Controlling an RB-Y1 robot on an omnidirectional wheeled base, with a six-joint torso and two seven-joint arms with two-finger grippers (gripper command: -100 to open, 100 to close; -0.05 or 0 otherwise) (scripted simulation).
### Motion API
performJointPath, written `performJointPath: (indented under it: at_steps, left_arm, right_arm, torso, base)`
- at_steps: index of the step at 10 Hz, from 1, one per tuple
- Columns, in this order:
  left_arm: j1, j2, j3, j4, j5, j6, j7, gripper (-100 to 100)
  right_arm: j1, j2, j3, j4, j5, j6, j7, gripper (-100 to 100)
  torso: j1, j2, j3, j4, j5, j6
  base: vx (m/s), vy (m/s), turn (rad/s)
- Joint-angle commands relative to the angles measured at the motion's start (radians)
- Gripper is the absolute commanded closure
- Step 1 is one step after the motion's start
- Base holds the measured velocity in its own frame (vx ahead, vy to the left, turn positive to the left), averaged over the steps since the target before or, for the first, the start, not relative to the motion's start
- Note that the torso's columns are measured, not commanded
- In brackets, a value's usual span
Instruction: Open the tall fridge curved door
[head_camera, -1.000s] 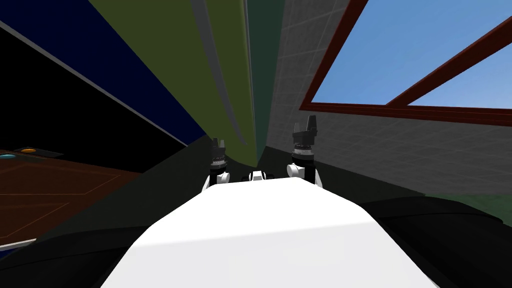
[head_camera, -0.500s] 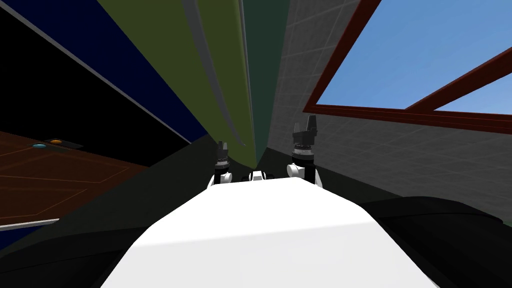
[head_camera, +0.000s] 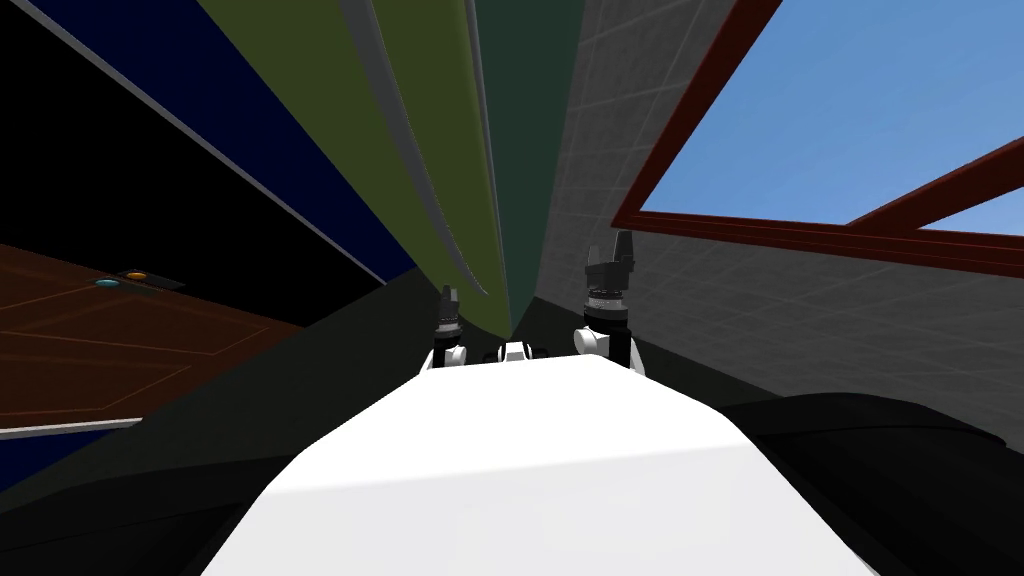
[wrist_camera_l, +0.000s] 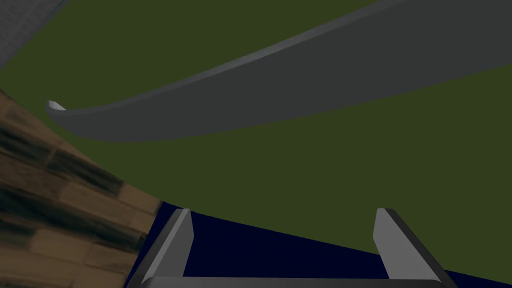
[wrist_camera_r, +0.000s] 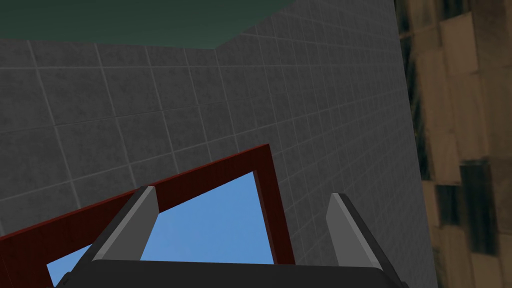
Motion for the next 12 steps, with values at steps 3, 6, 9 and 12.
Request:
performJointPath:
  at_steps: [3, 6, 9, 12]
  left_arm:
    - [-0.029, -0.007, -0.007, 0.119, 0.01, -0.044, -0.033, -100]
    - [-0.052, -0.01, -0.011, 0.204, 0.018, -0.072, -0.058, -100]
    - [-0.075, -0.013, -0.015, 0.292, 0.027, -0.099, -0.083, -100]
    - [-0.098, -0.014, -0.019, 0.376, 0.035, -0.124, -0.107, -100]
  right_arm:
    - [0.0, 0.0, 0.0, 0.0, 0.0, 0.0, 0.0, 0]
    - [0.0, 0.0, 0.0, 0.0, 0.0, 0.0, 0.0, 0]
    - [0.0, 0.0, 0.0, 0.0, 0.0, 0.0, 0.0, 0]
    - [0.0, 0.0, 0.0, 0.0, 0.0, 0.0, 0.0, 0]
  torso:
    - [-0.001, -0.001, -0.001, 0.0, 0.0, 0.0]
    - [0.002, 0.0, 0.0, 0.0, 0.0, 0.0]
    - [0.0, -0.001, -0.001, 0.0, 0.0, 0.0]
    - [-0.001, -0.001, -0.001, 0.0, 0.0, 0.0]
  base:
    - [0.041, -0.083, 0.092]
    - [0.036, -0.073, 0.072]
    - [0.043, -0.089, 0.091]
    - [0.042, -0.112, 0.1]
